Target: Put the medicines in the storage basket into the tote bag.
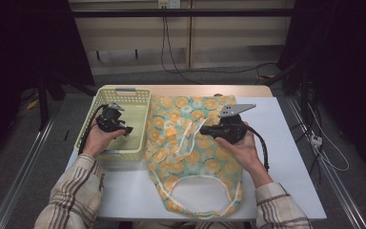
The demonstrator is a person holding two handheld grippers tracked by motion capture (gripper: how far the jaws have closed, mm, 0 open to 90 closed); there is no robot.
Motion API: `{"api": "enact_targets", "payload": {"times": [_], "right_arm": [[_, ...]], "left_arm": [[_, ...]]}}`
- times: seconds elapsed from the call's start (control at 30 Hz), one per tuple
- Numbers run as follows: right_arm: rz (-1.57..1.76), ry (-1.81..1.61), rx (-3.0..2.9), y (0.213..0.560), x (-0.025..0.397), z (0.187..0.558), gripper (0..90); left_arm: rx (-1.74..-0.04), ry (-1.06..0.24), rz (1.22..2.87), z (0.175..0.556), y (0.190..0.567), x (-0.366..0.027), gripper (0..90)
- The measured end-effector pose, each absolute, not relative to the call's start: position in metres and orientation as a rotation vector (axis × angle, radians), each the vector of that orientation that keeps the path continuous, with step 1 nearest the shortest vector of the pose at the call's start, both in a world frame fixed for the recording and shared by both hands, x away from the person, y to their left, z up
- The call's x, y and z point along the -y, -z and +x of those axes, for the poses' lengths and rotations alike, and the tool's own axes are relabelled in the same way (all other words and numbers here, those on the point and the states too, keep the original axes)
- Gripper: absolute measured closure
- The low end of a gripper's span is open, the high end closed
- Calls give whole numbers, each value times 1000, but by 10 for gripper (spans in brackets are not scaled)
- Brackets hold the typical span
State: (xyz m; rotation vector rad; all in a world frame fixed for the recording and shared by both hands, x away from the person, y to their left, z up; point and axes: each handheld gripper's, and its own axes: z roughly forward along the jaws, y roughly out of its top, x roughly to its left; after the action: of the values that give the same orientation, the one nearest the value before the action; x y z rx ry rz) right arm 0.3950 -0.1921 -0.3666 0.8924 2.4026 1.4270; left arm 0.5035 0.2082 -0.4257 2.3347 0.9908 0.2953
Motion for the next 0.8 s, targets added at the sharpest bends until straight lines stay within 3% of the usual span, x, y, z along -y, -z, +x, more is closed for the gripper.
{"api": "enact_targets", "payload": {"times": [0.27,0.8], "right_arm": [[891,-1421,-2403,367,191,394,900],[886,-1415,-2415,369,187,396,900]], "left_arm": [[-1038,-254,2379,509,431,-208,592],[-1068,-260,2342,516,431,-206,598]]}}
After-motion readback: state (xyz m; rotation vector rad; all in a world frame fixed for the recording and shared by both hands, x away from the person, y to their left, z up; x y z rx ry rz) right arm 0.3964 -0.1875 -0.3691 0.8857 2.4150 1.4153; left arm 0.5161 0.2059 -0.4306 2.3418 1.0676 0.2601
